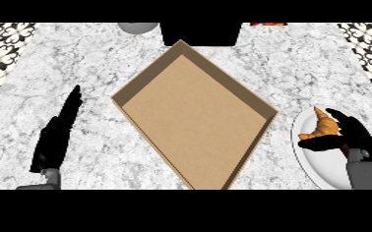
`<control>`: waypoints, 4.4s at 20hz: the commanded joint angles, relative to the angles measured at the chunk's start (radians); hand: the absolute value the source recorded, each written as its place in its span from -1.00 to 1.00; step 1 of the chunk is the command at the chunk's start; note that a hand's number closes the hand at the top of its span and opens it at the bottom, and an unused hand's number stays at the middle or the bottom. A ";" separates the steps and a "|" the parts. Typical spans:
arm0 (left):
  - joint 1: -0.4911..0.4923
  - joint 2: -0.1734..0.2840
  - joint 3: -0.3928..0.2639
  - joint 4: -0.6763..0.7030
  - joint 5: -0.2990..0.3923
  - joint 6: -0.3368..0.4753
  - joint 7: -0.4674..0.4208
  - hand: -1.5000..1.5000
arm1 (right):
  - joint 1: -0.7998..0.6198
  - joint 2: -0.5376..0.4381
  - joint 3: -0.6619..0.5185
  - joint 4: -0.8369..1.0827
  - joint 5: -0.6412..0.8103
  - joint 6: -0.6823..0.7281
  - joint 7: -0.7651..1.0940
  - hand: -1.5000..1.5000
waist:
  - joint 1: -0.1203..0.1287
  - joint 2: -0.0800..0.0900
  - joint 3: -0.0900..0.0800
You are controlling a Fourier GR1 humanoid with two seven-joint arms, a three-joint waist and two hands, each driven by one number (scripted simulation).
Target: Pick the croissant from the plate and place it in the cardboard box
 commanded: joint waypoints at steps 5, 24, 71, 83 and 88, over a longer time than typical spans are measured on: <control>-0.009 -0.002 0.034 0.037 -0.003 -0.027 -0.040 0.00 | 0.021 0.002 0.044 0.037 0.157 -0.119 -0.074 1.00 | -0.001 0.002 0.001; 0.054 -0.025 0.027 -0.022 -0.024 -0.023 -0.037 0.00 | 0.023 -0.292 0.295 -0.155 0.387 -0.082 -0.712 1.00 | 0.000 -0.001 0.001; -0.059 -0.048 0.062 0.090 -0.056 -0.062 -0.048 0.00 | -0.644 0.330 0.536 0.213 0.145 -0.149 -0.350 -1.00 | 0.017 0.007 0.001; -0.063 -0.041 0.060 0.008 -0.058 -0.077 0.019 0.00 | -0.756 0.331 0.420 0.357 -0.128 -0.463 -0.526 -1.00 | 0.021 0.007 0.002; 0.022 -0.076 0.044 0.006 -0.079 -0.044 -0.046 0.00 | -0.698 0.331 0.290 0.300 -0.255 -0.463 -0.652 -1.00 | 0.007 0.003 0.002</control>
